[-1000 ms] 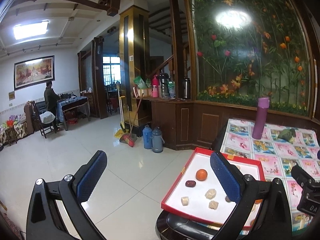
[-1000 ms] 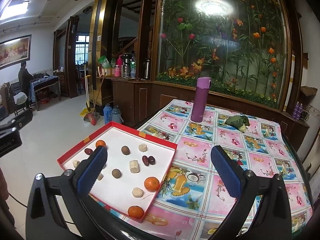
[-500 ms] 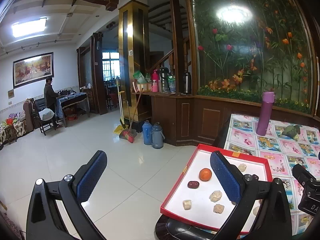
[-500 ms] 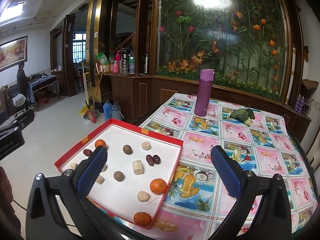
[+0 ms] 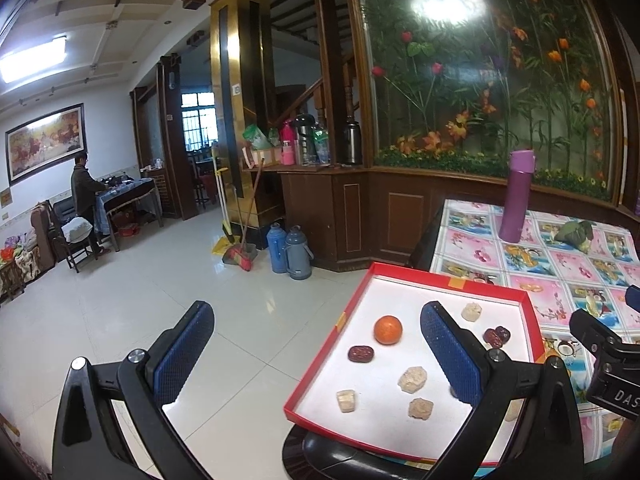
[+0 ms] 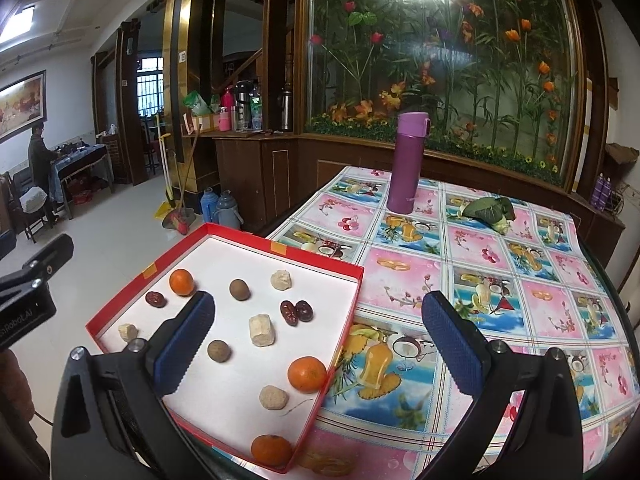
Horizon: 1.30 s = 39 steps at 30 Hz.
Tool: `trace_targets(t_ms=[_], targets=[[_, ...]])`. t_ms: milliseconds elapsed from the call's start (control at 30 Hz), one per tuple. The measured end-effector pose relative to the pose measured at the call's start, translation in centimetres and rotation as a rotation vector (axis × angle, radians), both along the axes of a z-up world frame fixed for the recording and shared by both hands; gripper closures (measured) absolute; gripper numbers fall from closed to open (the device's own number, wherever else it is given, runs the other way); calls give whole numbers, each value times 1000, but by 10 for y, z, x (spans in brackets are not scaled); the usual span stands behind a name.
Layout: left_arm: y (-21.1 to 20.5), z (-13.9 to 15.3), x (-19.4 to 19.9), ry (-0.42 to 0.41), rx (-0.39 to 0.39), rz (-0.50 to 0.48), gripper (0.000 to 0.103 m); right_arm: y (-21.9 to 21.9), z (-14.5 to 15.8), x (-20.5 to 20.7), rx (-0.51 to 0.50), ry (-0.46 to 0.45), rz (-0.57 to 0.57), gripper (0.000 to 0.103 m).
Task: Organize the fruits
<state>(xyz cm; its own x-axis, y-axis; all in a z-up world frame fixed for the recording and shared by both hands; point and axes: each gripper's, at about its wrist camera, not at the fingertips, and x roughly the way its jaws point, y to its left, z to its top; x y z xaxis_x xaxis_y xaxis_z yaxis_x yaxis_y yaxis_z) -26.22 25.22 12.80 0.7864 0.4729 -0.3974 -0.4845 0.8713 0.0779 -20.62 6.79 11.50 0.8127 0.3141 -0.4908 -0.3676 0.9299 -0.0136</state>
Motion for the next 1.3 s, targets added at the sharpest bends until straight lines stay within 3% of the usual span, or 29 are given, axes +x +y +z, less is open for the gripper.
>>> trace_targets(t_ms=[600, 1300], targets=[[4, -9, 13, 53, -12, -14, 0, -1, -17, 17, -8, 35, -16, 0], [13, -8, 17, 50, -35, -29, 0, 16, -20, 11, -40, 34, 18, 0]])
